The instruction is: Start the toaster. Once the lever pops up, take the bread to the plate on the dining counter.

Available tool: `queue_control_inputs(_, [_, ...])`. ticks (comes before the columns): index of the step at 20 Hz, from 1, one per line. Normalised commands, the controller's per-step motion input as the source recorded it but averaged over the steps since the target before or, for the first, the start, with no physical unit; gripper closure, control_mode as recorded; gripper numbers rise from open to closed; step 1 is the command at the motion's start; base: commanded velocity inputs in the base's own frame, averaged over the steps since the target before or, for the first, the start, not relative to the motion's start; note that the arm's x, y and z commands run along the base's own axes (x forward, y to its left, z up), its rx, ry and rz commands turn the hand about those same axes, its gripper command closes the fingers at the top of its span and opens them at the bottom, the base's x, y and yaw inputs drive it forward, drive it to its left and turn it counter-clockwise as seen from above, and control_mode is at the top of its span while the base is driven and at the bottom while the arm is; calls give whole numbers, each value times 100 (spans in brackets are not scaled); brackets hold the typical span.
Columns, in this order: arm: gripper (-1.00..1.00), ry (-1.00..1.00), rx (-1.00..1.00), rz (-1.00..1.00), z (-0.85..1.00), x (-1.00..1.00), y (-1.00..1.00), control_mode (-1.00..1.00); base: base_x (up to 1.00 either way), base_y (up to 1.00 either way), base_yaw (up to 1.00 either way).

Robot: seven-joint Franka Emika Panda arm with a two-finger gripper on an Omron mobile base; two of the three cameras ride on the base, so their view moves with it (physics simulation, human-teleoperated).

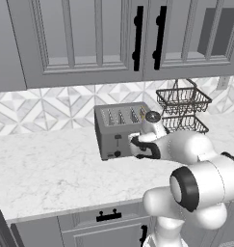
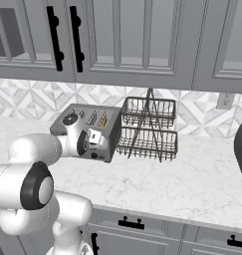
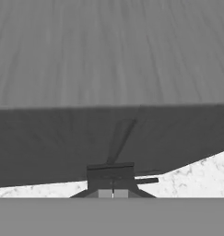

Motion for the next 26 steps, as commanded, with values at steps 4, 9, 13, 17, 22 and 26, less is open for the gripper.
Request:
queue_control_inputs(4, [100, -2, 0, -14, -90, -6, 0, -100, 0, 0, 0])
queue_control_inputs(9, [100, -32, 19, -10, 70, -98, -24, -100, 0, 0, 0])
queue_control_inputs(13, [100, -22, 24, -7, 100, -82, -25, -100, 0, 0, 0])
queue_control_inputs(17, [100, 0, 13, -4, 100, -20, -2, -100, 0, 0, 0])
queue_control_inputs(22, [-100, 15, 5, 0, 100, 0, 0, -100, 0, 0, 0])
queue_control_inputs(26, [-100, 24, 0, 0, 100, 15, -1, -100, 0, 0, 0])
